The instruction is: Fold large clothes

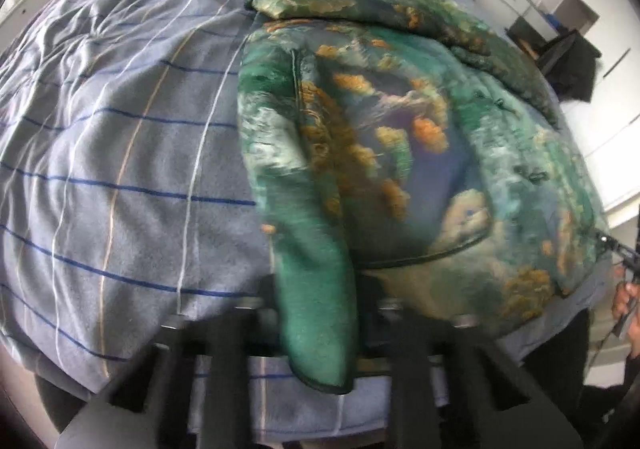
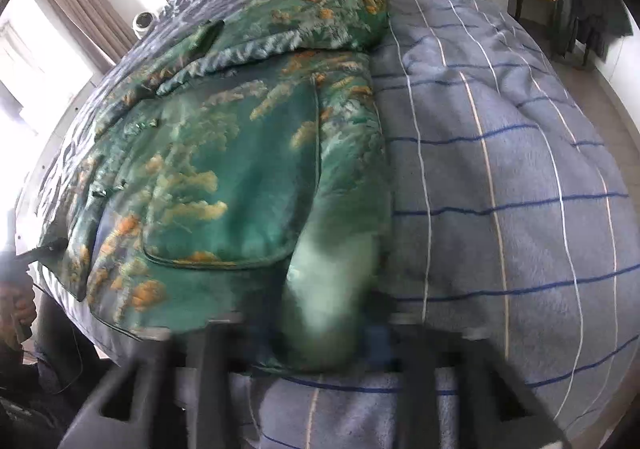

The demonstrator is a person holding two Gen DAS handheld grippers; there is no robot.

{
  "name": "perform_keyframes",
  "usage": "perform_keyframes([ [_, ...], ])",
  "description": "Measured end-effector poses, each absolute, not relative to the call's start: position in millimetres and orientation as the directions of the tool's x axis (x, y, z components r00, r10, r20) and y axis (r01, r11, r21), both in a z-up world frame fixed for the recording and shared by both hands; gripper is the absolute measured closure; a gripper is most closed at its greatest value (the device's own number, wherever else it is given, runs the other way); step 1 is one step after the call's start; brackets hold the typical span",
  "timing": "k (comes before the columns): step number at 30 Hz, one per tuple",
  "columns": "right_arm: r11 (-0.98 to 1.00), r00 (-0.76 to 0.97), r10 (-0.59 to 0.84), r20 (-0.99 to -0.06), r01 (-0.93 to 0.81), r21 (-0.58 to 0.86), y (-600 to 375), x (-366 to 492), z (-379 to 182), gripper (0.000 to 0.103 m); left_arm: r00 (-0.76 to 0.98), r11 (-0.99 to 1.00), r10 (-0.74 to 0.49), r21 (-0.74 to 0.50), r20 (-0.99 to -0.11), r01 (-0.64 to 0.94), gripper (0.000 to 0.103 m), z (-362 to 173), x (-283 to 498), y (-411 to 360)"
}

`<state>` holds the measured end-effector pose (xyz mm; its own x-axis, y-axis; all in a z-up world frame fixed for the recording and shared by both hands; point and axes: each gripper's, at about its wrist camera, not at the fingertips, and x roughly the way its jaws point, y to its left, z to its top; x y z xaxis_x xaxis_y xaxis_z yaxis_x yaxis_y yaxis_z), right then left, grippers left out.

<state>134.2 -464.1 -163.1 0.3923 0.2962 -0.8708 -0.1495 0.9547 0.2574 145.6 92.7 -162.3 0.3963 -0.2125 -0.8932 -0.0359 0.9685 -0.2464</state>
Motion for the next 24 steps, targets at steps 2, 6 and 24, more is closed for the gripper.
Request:
perform_keyframes([
  [2, 0.951, 0.403, 0.308, -0.862, -0.152, 0.268, -463, 134, -156, 0.087, 0.412, 0.966, -0.217, -0.254, -0.885, -0.037, 0.092, -154, 145, 94],
  [6, 0.948, 0.440, 0.317, -0.840, -0.181, 0.263, -456, 128, -130, 0.090, 0.449, 0.956, -0.243, -0.291, -0.860, -0.040, 0.093, -135, 138, 101],
  [24, 0.895, 0.316, 0.443, -0.839, -0.204, 0.396, -464, 51, -82, 0.090, 0.300, 0.966, -0.246, -0.258, -0.922, 0.001, 0.094, -110, 35, 120],
])
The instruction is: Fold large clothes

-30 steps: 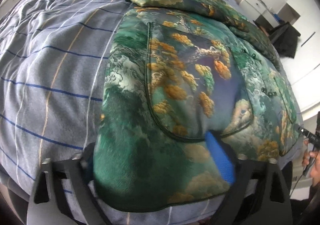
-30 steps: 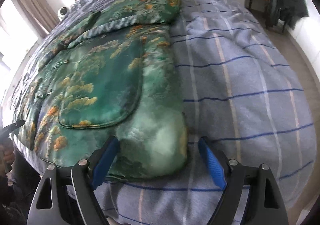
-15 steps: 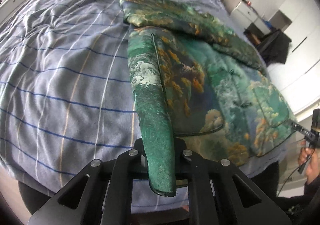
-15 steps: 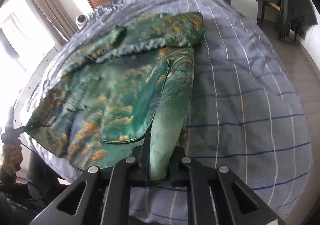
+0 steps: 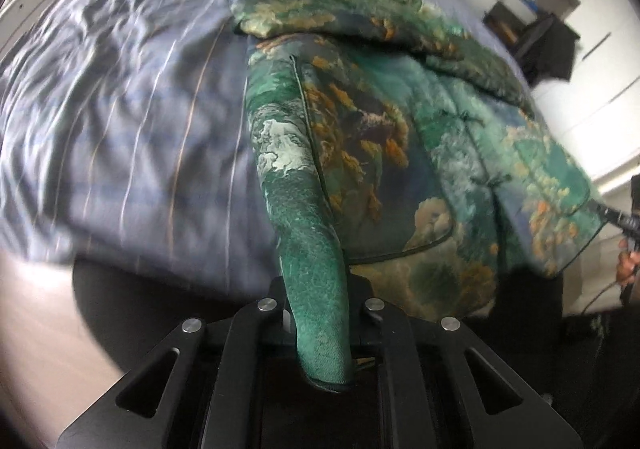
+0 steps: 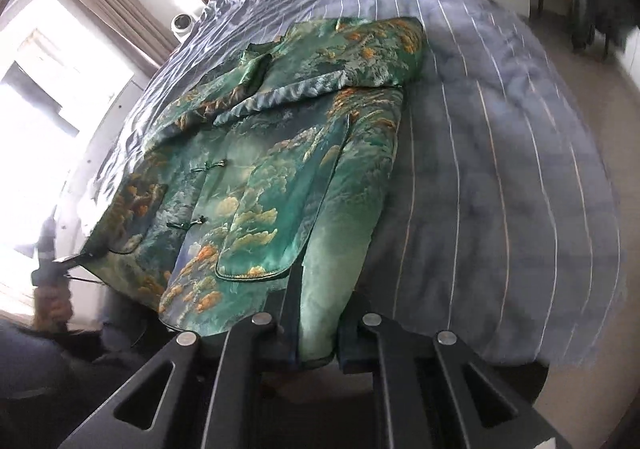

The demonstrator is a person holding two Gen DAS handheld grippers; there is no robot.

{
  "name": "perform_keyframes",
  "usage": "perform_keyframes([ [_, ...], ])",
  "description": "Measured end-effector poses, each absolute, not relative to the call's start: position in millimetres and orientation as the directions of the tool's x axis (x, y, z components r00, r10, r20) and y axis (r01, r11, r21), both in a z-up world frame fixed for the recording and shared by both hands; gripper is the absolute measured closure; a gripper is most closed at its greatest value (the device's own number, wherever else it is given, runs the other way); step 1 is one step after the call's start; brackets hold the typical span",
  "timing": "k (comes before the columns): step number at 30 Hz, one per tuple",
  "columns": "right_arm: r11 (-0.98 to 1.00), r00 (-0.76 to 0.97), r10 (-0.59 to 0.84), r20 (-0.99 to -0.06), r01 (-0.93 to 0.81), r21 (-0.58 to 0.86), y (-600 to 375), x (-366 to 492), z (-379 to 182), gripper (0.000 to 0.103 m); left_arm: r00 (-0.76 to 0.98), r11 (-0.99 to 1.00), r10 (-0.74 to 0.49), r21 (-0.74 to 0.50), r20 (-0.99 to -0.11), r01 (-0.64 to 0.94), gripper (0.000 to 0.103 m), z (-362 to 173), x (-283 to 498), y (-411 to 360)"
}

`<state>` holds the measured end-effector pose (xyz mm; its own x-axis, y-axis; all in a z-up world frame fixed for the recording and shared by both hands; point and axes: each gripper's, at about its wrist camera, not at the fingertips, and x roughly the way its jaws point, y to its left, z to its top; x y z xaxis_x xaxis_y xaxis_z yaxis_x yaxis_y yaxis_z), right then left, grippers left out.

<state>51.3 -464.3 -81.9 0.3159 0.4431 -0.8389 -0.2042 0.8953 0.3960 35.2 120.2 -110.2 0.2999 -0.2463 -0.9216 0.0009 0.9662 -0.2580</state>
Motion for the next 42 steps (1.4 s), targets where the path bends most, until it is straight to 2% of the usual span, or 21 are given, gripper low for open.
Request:
perform_keyframes([
  [4, 0.867, 0.255, 0.497, -0.829, -0.163, 0.470, -471, 21, -75, 0.091, 0.233, 0.951, -0.293, -0.307, -0.927, -0.025, 0.094, -105, 8, 126],
  [9, 0.790, 0.327, 0.606, -0.725, -0.142, 0.597, -478, 26, -50, 0.091, 0.362, 0.906, -0.369, -0.417, -0.856, -0.064, 0.094, -71, 37, 153],
  [11, 0.761, 0.385, 0.633, -0.671, -0.151, 0.631, -482, 46, -41, 0.091, 0.428, 0.875, -0.406, -0.479, -0.807, -0.073, 0.094, -58, 67, 169],
  [14, 0.769, 0.447, 0.621, -0.644, -0.187, 0.612, -480, 91, -36, 0.091, 0.497, 0.843, -0.435, -0.534, -0.751, -0.069, 0.094, -46, 113, 179],
  [20, 0.802, 0.521, 0.564, -0.641, -0.161, 0.575, -472, 208, -51, 0.092, 0.538, 0.860, -0.375, -0.500, -0.755, -0.101, 0.093, -56, 223, 179],
  [22, 0.800, 0.532, 0.545, -0.649, -0.099, 0.591, -472, 243, -68, 0.092, 0.527, 0.874, -0.336, -0.467, -0.780, -0.133, 0.087, -71, 261, 177],
  [25, 0.769, 0.532, 0.526, -0.663, 0.035, 0.638, -472, 284, -106, 0.090, 0.470, 0.863, -0.347, -0.472, -0.812, -0.178, 0.067, -100, 298, 173],
  [27, 0.754, 0.506, 0.524, -0.685, 0.099, 0.650, -469, 301, -128, 0.084, 0.438, 0.841, -0.383, -0.503, -0.813, -0.199, 0.050, -110, 309, 175],
  [29, 0.708, 0.461, 0.556, -0.691, 0.172, 0.685, -469, 313, -149, 0.068, 0.450, 0.792, -0.449, -0.577, -0.772, -0.198, 0.042, -107, 310, 184],
  [30, 0.674, 0.459, 0.581, -0.672, 0.190, 0.714, -471, 314, -153, 0.064, 0.467, 0.770, -0.474, -0.609, -0.746, -0.190, 0.032, -101, 308, 190],
  [31, 0.638, 0.468, 0.606, -0.643, 0.197, 0.745, -474, 315, -153, 0.055, 0.497, 0.755, -0.486, -0.631, -0.719, -0.175, 0.025, -91, 302, 198],
  [32, 0.608, 0.475, 0.630, -0.614, 0.190, 0.771, -476, 315, -149, 0.040, 0.525, 0.750, -0.485, -0.641, -0.700, -0.163, 0.013, -83, 297, 205],
  [33, 0.587, 0.480, 0.651, -0.588, 0.172, 0.791, -479, 313, -142, 0.030, 0.552, 0.749, -0.479, -0.646, -0.682, -0.147, 0.009, -75, 290, 213],
  [34, 0.568, 0.495, 0.671, -0.552, 0.136, 0.812, -482, 310, -131, 0.016, 0.570, 0.753, -0.479, -0.646, -0.667, -0.122, 0.009, -69, 284, 220],
  [37, 0.593, 0.521, 0.671, -0.527, 0.050, 0.804, -488, 302, -107, 0.013, 0.555, 0.813, -0.475, -0.582, -0.683, -0.020, 0.007, -67, 267, 222],
  [38, 0.639, 0.521, 0.650, -0.553, 0.019, 0.769, -487, 300, -100, 0.013, 0.535, 0.845, -0.452, -0.535, -0.714, -0.002, 0.007, -73, 264, 216],
  [42, 0.880, 0.473, 0.451, -0.757, -0.092, 0.466, -462, 302, -100, 0.013, 0.463, 0.941, -0.300, -0.339, -0.834, -0.001, 0.010, -103, 284, 176],
])
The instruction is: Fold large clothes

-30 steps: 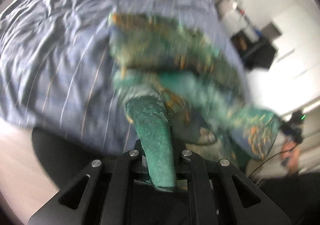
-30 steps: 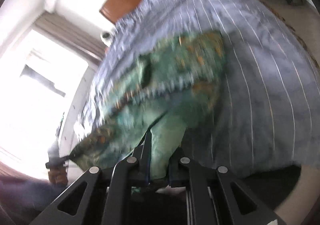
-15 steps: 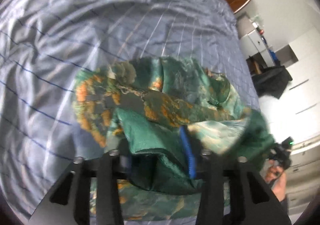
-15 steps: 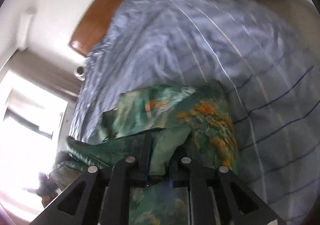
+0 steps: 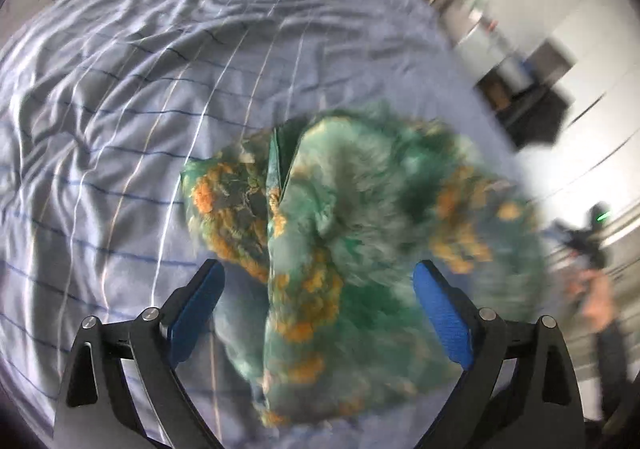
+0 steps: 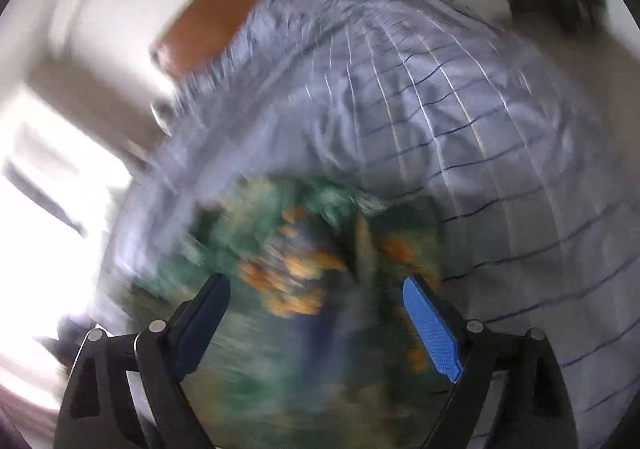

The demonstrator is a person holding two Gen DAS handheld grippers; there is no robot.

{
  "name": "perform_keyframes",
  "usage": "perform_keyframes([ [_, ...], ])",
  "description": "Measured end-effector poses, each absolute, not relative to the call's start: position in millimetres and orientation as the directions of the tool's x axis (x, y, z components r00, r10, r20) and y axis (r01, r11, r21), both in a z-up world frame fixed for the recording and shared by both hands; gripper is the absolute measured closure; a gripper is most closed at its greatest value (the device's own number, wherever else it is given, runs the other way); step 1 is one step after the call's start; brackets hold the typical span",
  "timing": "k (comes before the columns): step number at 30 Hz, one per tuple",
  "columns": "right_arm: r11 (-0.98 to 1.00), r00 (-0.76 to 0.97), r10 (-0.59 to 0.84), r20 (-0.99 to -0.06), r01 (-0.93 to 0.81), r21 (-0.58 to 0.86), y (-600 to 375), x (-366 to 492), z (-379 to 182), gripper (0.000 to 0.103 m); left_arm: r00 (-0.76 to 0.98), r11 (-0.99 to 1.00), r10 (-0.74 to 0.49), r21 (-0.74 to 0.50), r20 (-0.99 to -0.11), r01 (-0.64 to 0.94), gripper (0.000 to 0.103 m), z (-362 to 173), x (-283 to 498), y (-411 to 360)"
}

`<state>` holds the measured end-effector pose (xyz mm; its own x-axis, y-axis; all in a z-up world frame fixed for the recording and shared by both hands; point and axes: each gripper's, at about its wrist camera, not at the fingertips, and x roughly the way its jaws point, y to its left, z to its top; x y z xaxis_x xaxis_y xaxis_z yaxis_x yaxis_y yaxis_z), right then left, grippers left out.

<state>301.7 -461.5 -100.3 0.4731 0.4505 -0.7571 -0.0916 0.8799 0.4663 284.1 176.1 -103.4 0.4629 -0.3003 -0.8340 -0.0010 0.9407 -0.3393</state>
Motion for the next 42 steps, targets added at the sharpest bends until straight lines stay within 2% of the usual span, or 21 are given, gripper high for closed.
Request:
perform_keyframes([
  [1, 0.907, 0.453, 0.411, -0.791, -0.114, 0.406, -450, 305, -106, 0.013, 0.463, 0.953, -0.269, -0.303, -0.845, 0.001, 0.012, -110, 292, 165],
  [3, 0.932, 0.448, 0.362, -0.818, -0.157, 0.327, -430, 309, -117, 0.014, 0.433, 0.963, -0.243, -0.269, -0.868, 0.002, 0.031, -122, 309, 144],
  [4, 0.939, 0.454, 0.343, -0.822, -0.170, 0.298, -420, 308, -120, 0.020, 0.415, 0.970, -0.219, -0.244, -0.883, -0.006, 0.039, -128, 314, 137],
  [5, 0.948, 0.458, 0.317, -0.831, -0.170, 0.268, -413, 306, -121, 0.049, 0.408, 0.979, -0.178, -0.202, -0.896, -0.015, 0.074, -132, 318, 130],
  [6, 0.957, 0.459, 0.287, -0.841, -0.164, 0.237, -408, 304, -122, 0.069, 0.401, 0.990, -0.116, -0.140, -0.909, -0.030, 0.091, -135, 319, 125],
  [7, 0.967, 0.465, 0.254, -0.848, -0.153, 0.206, -405, 303, -123, 0.087, 0.404, 0.992, -0.094, -0.121, -0.910, -0.041, 0.092, -135, 318, 123],
  [8, 0.975, 0.480, 0.220, -0.849, -0.138, 0.174, -403, 299, -119, 0.088, 0.427, 0.991, -0.084, -0.120, -0.900, -0.056, 0.095, -129, 313, 125],
  [11, 0.987, 0.567, 0.148, -0.811, -0.141, 0.081, -400, 284, -88, 0.089, 0.515, 0.986, -0.042, -0.118, -0.856, -0.115, 0.096, -95, 300, 137],
  [14, 0.987, 0.681, 0.096, -0.726, -0.157, -0.017, -394, 276, -44, 0.090, 0.607, 0.980, -0.019, -0.134, -0.794, -0.144, 0.096, -60, 304, 144],
  [16, 0.987, 0.735, 0.084, -0.672, -0.155, -0.046, -388, 286, -21, 0.090, 0.665, 0.981, 0.038, -0.100, -0.746, -0.168, 0.096, -47, 319, 139],
  [20, 0.986, 0.804, -0.004, -0.595, -0.098, -0.138, -373, 322, -5, 0.090, 0.724, 0.975, 0.164, 0.000, -0.670, -0.221, 0.096, -58, 353, 128],
  [23, 0.976, 0.795, -0.078, -0.602, -0.063, -0.209, -364, 352, -30, 0.090, 0.690, 0.968, 0.232, 0.092, -0.686, -0.234, 0.095, -100, 386, 118],
  [26, 0.972, 0.726, -0.127, -0.676, -0.047, -0.232, -362, 377, -85, 0.090, 0.646, 0.965, 0.261, 0.165, -0.718, -0.205, 0.093, -155, 393, 114],
  [28, 0.979, 0.672, -0.121, -0.731, -0.040, -0.198, -370, 383, -127, 0.090, 0.650, 0.970, 0.241, 0.148, -0.721, -0.195, 0.091, -174, 387, 114],
  [31, 0.986, 0.658, -0.099, -0.746, -0.034, -0.162, -375, 383, -164, 0.089, 0.676, 0.973, 0.226, 0.122, -0.702, -0.198, 0.089, -180, 382, 115],
  [36, 0.991, 0.681, -0.084, -0.727, -0.015, -0.129, -374, 384, -181, 0.089, 0.684, 0.979, 0.161, 0.030, -0.712, -0.200, 0.086, -190, 384, 126],
  [42, 0.997, 0.677, -0.046, -0.735, -0.016, -0.077, -375, 386, -193, 0.086, 0.696, 0.980, 0.158, 0.023, -0.700, -0.199, 0.086, -193, 385, 123],
])
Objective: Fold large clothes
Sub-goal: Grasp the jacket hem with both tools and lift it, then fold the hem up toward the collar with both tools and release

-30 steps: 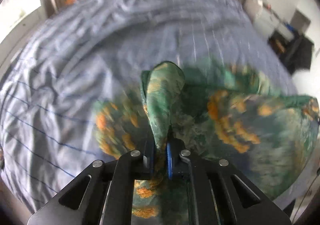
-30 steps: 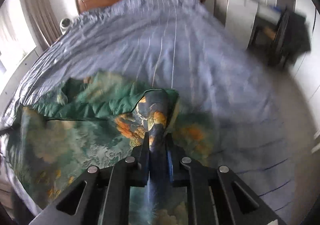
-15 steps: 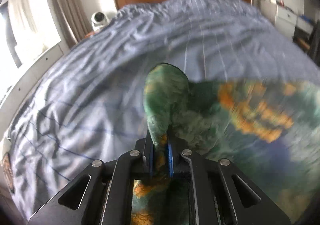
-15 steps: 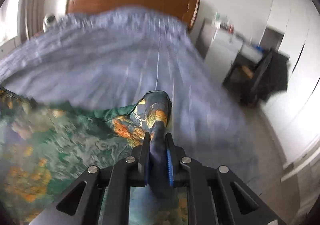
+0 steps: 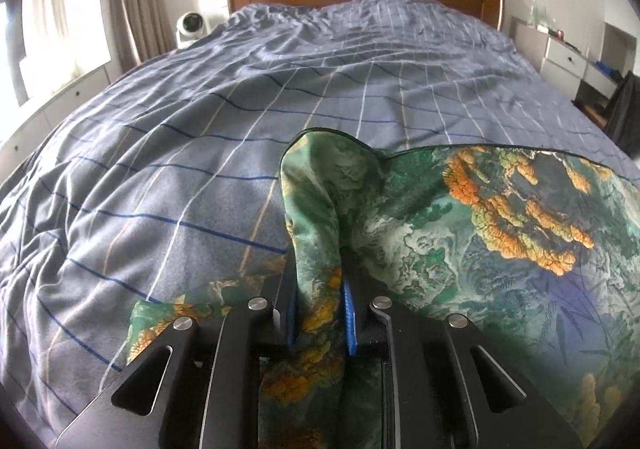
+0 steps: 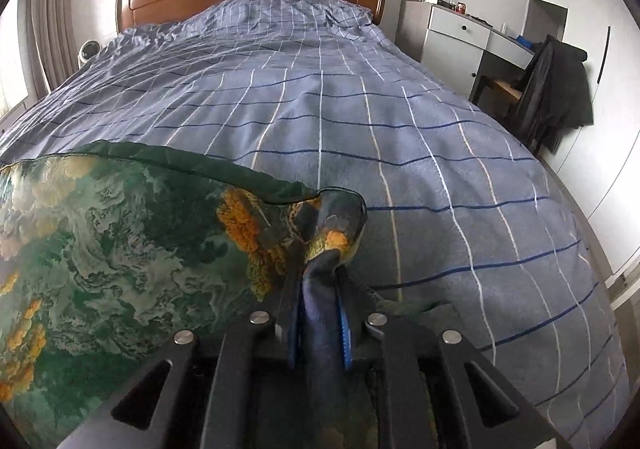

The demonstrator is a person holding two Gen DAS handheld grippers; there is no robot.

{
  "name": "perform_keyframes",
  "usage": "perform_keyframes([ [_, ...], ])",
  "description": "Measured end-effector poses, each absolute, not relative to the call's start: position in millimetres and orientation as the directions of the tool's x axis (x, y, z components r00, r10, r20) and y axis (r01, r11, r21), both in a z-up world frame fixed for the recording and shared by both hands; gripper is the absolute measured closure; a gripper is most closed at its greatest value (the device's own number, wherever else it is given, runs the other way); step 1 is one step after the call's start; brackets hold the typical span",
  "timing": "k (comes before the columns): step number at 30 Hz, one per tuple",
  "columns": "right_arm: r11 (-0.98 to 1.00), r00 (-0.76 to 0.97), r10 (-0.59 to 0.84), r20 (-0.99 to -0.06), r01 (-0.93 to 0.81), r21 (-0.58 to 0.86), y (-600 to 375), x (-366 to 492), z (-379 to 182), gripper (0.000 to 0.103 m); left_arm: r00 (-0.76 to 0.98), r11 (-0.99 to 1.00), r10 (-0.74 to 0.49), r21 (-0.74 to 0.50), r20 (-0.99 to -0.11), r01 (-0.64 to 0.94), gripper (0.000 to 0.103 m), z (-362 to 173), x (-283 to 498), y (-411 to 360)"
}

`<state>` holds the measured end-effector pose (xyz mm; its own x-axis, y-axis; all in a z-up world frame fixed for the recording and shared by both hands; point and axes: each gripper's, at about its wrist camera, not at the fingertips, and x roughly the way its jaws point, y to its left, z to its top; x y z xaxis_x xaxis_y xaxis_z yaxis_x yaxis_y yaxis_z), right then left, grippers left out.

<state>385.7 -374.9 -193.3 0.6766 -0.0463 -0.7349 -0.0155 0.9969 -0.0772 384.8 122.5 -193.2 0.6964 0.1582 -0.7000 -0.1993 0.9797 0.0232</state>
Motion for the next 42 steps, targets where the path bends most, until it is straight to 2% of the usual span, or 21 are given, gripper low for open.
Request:
perform_keyframes([
  [14, 0.999, 0.683, -0.024, -0.730, -0.014, -0.046, -379, 386, -194, 0.085, 0.701, 0.980, 0.155, 0.018, -0.696, -0.199, 0.086, -194, 383, 123],
  [16, 0.999, 0.682, -0.018, -0.731, -0.014, -0.038, -380, 387, -194, 0.085, 0.701, 0.978, 0.163, 0.023, -0.695, -0.205, 0.082, -193, 382, 123],
  [17, 0.999, 0.682, -0.014, -0.731, -0.014, -0.032, -381, 387, -194, 0.085, 0.700, 0.977, 0.172, 0.028, -0.693, -0.212, 0.078, -192, 382, 124],
  [19, 1.000, 0.682, -0.002, -0.732, -0.015, -0.016, -384, 388, -193, 0.084, 0.692, 0.968, 0.217, 0.057, -0.689, -0.246, 0.060, -188, 380, 124],
  [21, 1.000, 0.677, 0.019, -0.736, -0.013, 0.014, -390, 389, -191, 0.083, 0.670, 0.952, 0.271, 0.089, -0.691, -0.293, 0.028, -182, 379, 126],
  [24, 0.999, 0.657, 0.047, -0.753, -0.012, 0.051, -396, 391, -186, 0.080, 0.658, 0.948, 0.261, 0.058, -0.706, -0.313, 0.008, -168, 374, 136],
  [25, 0.997, 0.648, 0.062, -0.759, -0.011, 0.072, -401, 392, -181, 0.074, 0.661, 0.949, 0.244, 0.034, -0.709, -0.314, 0.006, -162, 370, 140],
  [26, 0.996, 0.640, 0.071, -0.765, -0.005, 0.087, -405, 393, -178, 0.062, 0.666, 0.950, 0.231, 0.015, -0.709, -0.313, 0.005, -156, 366, 144],
  [27, 0.994, 0.632, 0.074, -0.772, 0.012, 0.105, -411, 394, -174, 0.053, 0.672, 0.950, 0.223, 0.003, -0.706, -0.312, 0.005, -151, 361, 147],
  [28, 0.992, 0.631, 0.072, -0.773, 0.039, 0.124, -419, 394, -168, 0.037, 0.678, 0.950, 0.223, 0.000, -0.701, -0.312, 0.005, -145, 354, 149],
  [29, 0.987, 0.639, 0.071, -0.766, 0.063, 0.145, -427, 392, -160, 0.032, 0.685, 0.950, 0.224, 0.001, -0.694, -0.311, 0.005, -139, 348, 150],
  [35, 0.993, 0.727, 0.050, -0.685, 0.037, 0.112, -442, 359, -97, 0.032, 0.728, 0.957, 0.201, -0.027, -0.656, -0.289, 0.004, -114, 294, 145],
  [39, 0.988, 0.753, 0.153, -0.640, -0.116, 0.101, -417, 309, -68, 0.032, 0.753, 0.952, 0.189, -0.069, -0.630, -0.297, 0.002, -111, 248, 137],
  [42, 0.961, 0.721, 0.270, -0.638, -0.245, 0.131, -390, 265, -73, 0.032, 0.749, 0.945, 0.185, -0.094, -0.636, -0.314, 0.002, -122, 221, 127],
])
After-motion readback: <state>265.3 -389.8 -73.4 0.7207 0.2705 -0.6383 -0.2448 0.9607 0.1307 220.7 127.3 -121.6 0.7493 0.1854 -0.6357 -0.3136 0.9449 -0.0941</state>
